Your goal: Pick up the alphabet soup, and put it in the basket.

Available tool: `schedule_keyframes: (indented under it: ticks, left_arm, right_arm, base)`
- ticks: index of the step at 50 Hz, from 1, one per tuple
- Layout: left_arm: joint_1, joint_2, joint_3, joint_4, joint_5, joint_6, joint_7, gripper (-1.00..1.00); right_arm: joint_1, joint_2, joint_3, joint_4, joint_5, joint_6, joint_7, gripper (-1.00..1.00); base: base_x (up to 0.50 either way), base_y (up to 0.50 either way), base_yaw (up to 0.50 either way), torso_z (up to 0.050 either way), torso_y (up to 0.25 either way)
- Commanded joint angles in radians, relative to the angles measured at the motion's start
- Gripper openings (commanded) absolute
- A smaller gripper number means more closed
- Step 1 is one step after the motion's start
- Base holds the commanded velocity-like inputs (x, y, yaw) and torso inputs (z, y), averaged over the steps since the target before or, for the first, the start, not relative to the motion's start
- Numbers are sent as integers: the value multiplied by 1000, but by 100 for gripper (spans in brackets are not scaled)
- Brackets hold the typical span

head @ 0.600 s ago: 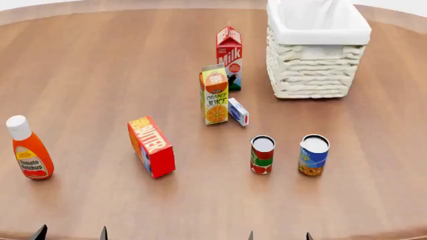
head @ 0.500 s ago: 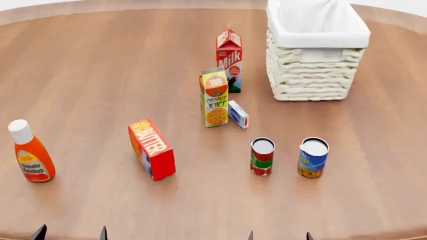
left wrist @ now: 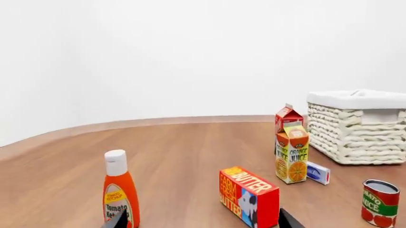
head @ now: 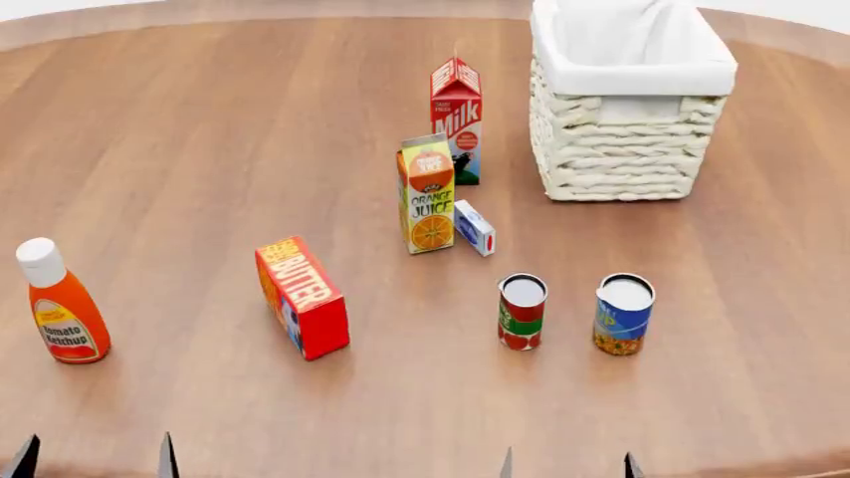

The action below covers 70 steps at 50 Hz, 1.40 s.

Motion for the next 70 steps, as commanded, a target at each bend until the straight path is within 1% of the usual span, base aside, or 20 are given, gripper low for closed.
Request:
schedule_keyframes:
  ticks: [1, 4, 5, 12, 21, 23, 36, 37, 38, 51, 52, 70]
  left_arm:
    - [58, -20, -2, 67, -20, 140, -51, 100]
    - [63, -26, -4, 78, -18, 144, -62, 100]
    - [63, -25, -13, 73, -6, 169, -79, 100]
    - [79, -40, -28, 103, -47, 196, -90, 100]
    - [82, -39, -49, 102, -119, 253, -113, 100]
    - [82, -36, -48, 94, -94, 267, -126, 100]
    - [86, -55, -34, 103, -124, 267, -137, 100]
    - [84, -63, -23, 104, -119, 247, -129, 100]
    - [80, -55, -26, 88, -106, 271, -141, 100]
    - [84, -76, -18, 108, -133, 260, -150, 100]
    - [89, -86, -8, 119, -182, 246, -127, 100]
    - [104, -100, 5, 143, -190, 249, -142, 100]
  right_arm:
    - [-51, 20, 18, -88, 65, -69, 20, 100]
    - [-60, 25, 24, -105, 79, -81, 25, 100]
    - [-60, 27, 31, -111, 85, -83, 30, 100]
    - [-48, 37, 48, -104, 115, -84, 47, 100]
    - [-44, 46, 67, -105, 154, -93, 69, 100]
    - [-46, 45, 67, -105, 153, -102, 76, 100]
    - [-38, 59, 54, -103, 178, -70, 98, 100]
    - [-37, 63, 48, -104, 173, -60, 99, 100]
    - [-37, 65, 48, -105, 193, -58, 90, 100]
    - [-30, 75, 34, -91, 194, -65, 102, 100]
    - [-34, 76, 11, -92, 173, -61, 95, 100]
    - [-34, 89, 2, -93, 192, -65, 111, 100]
  base:
    - [0, 0, 0, 0, 0]
    - [0, 0, 0, 0, 0]
    - [0, 0, 0, 0, 0]
    - [0, 0, 0, 0, 0]
    - [0, 0, 0, 0, 0]
    - [0, 0, 0, 0, 0]
    - [0, -15, 0, 0, 0]
    - [-31, -203, 0, 0, 0]
    - [-90, -246, 0, 0, 0]
    - [-94, -253, 0, 0, 0]
    - [-51, -289, 0, 0, 0]
    - [-14, -211, 0, 0, 0]
